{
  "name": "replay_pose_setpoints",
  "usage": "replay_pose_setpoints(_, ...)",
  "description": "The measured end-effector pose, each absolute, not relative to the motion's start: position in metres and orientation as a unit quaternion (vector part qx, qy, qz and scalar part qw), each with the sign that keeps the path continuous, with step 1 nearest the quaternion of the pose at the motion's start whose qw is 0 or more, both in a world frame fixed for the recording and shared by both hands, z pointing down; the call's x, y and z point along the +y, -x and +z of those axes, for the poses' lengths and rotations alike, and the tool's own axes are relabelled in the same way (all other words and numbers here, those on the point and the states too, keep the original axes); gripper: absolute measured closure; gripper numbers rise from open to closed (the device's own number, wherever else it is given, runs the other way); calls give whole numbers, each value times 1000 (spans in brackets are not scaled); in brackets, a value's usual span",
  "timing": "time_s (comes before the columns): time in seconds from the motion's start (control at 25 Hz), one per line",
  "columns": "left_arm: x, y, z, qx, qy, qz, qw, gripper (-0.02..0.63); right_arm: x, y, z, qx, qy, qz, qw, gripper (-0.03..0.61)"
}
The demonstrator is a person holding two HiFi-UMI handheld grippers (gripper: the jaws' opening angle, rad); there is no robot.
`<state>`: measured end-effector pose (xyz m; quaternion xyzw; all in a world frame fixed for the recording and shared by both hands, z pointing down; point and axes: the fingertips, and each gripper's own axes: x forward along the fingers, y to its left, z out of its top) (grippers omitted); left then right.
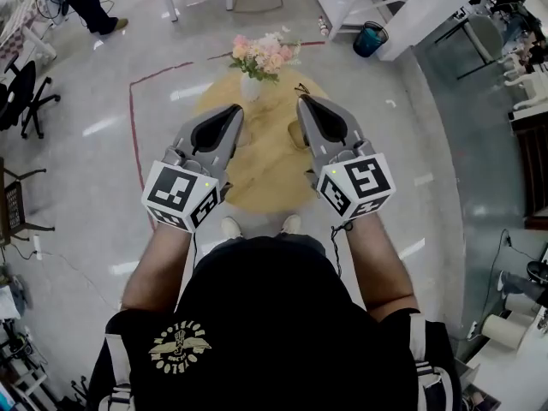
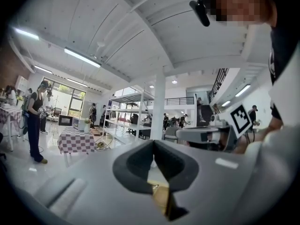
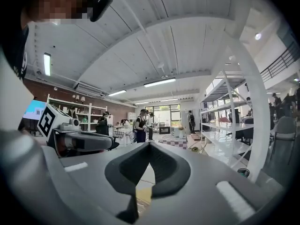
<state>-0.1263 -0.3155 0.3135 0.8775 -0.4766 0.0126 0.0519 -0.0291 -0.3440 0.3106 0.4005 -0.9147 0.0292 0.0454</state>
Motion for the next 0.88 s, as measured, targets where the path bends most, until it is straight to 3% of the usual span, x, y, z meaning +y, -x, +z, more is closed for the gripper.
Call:
replay_pose_setpoints(0.4,-316,141,335,-474,-877,17,71,612,-320,18,314,-888,-458,40,34,578)
replay_pose_setpoints(0.88,-319,102,358,-548,-834,15,68,612,-325,-41,333,-904,-425,34,37,578)
